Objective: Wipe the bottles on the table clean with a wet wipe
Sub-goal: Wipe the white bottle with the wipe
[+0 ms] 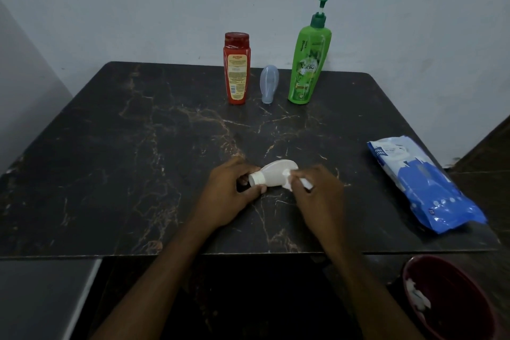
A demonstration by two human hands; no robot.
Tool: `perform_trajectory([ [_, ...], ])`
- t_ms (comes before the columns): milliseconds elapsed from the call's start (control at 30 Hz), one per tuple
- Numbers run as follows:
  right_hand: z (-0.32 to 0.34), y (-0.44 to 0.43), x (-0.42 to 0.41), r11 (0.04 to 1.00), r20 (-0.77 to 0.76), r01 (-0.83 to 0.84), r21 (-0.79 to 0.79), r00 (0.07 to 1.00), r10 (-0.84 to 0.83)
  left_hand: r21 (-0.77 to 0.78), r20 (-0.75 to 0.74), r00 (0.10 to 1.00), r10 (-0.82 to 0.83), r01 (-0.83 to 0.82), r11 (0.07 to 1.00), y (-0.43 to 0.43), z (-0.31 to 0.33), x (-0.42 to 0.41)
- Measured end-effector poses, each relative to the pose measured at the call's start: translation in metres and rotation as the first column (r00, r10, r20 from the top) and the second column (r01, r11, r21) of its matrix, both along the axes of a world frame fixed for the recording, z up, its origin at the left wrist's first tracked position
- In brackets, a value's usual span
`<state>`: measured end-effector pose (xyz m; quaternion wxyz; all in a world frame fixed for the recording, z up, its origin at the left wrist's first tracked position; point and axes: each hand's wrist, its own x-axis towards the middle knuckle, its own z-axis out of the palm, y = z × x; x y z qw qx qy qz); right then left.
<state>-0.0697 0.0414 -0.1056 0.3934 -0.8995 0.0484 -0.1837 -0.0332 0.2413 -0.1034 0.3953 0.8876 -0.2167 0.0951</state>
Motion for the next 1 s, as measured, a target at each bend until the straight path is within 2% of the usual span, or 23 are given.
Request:
perform_trajectory([
  [100, 0.0, -0.014, 0.007, 0.998, -0.038, 0.051, 0.03, 0.998, -0.05, 0.0, -0.006, 1.0, 0.0, 0.0, 1.0, 0.0, -0.001, 0.001],
  [200, 0.0, 0.001, 0.005, 0.998, 0.01, 0.052, 0.019, 0.999, -0.052, -0.001, -0.008, 1.0, -0.002, 0.002, 1.0, -0.001, 0.0, 0.0],
  [367, -0.005, 0.036, -0.012, 0.995, 0.099, -0.103, 0.012, 0.99, 0.101, -0.004, 0.001, 1.0, -0.008, 0.008, 1.0, -0.001, 0.001, 0.0],
  [433, -0.007, 0.033, -0.011, 0.993, 0.112, -0.117, 0.02, 0.987, 0.114, -0.004, -0.001, 1.0, -0.001, 0.001, 1.0, -0.001, 0.001, 0.0],
  [600, -0.003, -0.008, 0.006, 0.998, 0.036, 0.045, 0.047, 0.998, -0.047, -0.004, -0.02, 1.0, 0.004, -0.004, 1.0, 0.0, 0.002, -0.001],
  [733, -0.001, -0.01, 0.007, 0.997, 0.001, 0.06, 0.047, 0.998, -0.06, -0.017, -0.019, 1.0, -0.008, 0.007, 1.0, 0.0, 0.003, -0.001],
  [833, -0.002, 0.017, -0.004, 0.999, 0.094, 0.0, 0.044, 0.996, -0.004, -0.025, -0.006, 1.0, -0.009, 0.009, 1.0, -0.001, 0.003, -0.001],
  [1000, -0.008, 0.042, -0.015, 0.99, 0.147, -0.139, -0.001, 0.98, 0.137, -0.032, -0.001, 1.0, -0.025, 0.025, 0.999, 0.0, 0.002, 0.0],
])
